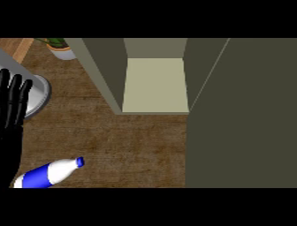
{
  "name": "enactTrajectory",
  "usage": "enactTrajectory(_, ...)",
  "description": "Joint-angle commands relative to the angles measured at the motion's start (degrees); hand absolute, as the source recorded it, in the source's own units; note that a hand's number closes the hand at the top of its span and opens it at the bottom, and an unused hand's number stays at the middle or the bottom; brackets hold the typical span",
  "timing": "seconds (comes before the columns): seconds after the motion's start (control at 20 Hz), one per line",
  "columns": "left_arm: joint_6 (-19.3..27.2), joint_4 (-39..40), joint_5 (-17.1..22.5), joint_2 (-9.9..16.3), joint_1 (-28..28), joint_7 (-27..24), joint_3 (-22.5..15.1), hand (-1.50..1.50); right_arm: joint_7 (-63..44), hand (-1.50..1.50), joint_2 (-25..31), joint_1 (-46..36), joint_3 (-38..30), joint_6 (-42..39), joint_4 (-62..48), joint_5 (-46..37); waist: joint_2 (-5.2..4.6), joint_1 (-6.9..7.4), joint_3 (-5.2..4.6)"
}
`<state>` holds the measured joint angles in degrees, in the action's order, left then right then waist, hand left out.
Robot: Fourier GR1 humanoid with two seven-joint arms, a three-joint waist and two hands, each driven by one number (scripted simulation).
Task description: Pick up the bottled water, place it into the cabinet and close the cabinet
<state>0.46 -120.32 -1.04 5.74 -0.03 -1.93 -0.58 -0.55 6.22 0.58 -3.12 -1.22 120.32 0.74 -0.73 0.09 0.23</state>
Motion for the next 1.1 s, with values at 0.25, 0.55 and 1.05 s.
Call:
enactTrajectory(0.25, -10.95, 16.48, -30.96, 19.83, 4.13, 10.52, -12.82, -1.5, 0.24, -1.5, -1.18, -0.17, 3.35, -1.29, 1.71, 0.78, -1.24, -5.92, 1.16)
enactTrajectory(0.55, -5.09, 26.95, -47.28, 9.34, 2.16, 29.23, -23.87, -1.5, -4.67, -1.5, -1.57, 4.85, 13.13, -9.03, 3.72, 7.82, 0.3, -5.08, 0.07)
enactTrajectory(1.05, -3.53, 41.18, -64.12, -5.53, -4.92, 49.24, -36.14, -1.5, -8.49, -1.5, 1.7, 26.02, 15.05, -10.48, 26.16, 10.74, 1.03, -2.13, -0.2)
